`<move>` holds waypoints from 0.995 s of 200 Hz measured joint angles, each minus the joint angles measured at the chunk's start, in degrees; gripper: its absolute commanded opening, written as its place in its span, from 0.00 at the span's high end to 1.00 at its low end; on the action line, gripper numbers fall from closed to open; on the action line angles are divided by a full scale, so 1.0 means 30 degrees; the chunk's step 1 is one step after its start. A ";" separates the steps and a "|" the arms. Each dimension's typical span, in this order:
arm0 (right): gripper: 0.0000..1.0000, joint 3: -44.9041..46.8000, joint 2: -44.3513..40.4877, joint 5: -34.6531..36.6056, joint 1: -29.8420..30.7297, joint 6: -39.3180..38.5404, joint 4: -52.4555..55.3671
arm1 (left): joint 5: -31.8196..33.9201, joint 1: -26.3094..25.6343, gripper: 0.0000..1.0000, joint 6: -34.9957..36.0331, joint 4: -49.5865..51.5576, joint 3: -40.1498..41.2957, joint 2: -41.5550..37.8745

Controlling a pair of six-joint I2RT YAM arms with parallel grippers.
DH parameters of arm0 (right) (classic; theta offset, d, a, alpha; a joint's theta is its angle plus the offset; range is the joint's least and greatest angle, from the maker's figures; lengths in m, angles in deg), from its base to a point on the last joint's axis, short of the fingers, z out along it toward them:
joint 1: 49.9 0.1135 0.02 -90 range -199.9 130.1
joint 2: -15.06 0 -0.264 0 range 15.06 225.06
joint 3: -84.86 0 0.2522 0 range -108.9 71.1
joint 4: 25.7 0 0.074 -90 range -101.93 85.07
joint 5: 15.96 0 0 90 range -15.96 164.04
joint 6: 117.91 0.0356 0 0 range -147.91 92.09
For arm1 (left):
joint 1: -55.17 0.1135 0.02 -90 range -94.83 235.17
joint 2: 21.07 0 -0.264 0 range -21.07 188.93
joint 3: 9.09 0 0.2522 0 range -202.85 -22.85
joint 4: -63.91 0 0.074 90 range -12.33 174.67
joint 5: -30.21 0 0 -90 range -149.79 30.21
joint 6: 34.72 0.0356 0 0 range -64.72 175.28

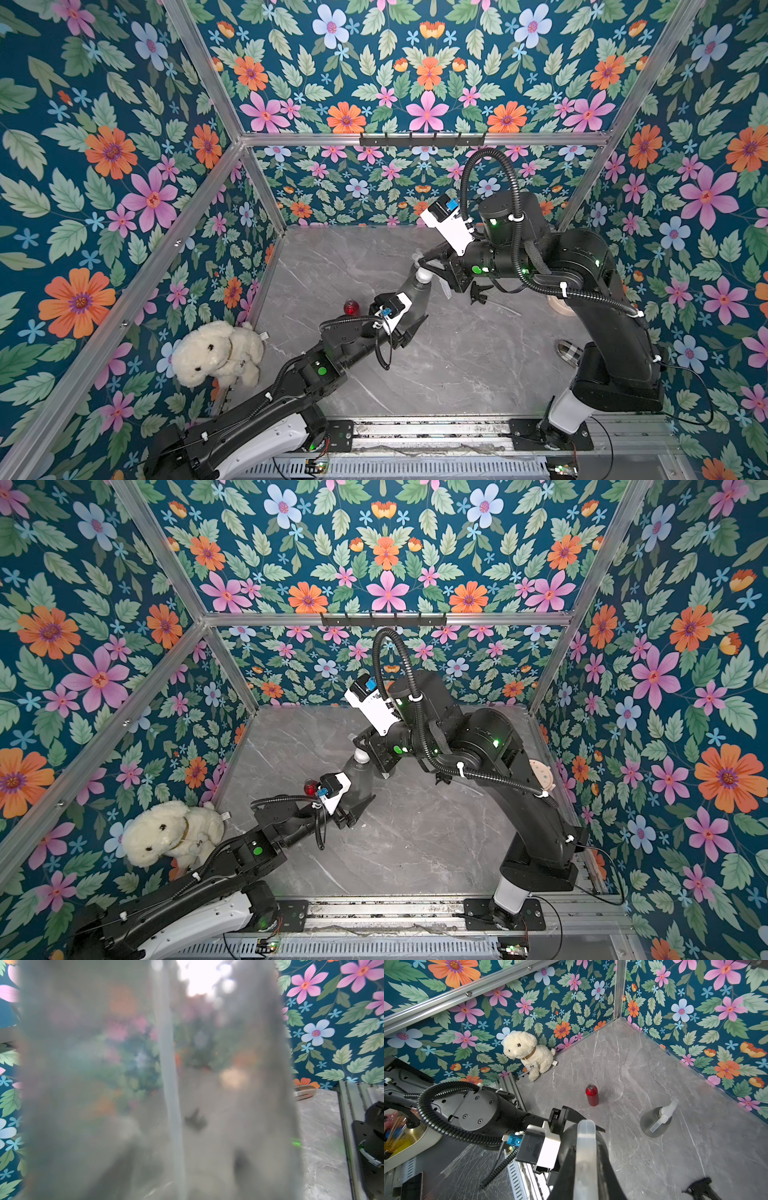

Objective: Attach spray nozzles to spray bottles
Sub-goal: Screw the spray nozzle on the spray bottle.

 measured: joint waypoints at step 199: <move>0.97 -0.0641 0.0860 -0.3402 -0.0780 0.0233 -0.0743 | 0.0328 0.0022 1.00 -0.0109 -0.0452 0.0474 -0.1166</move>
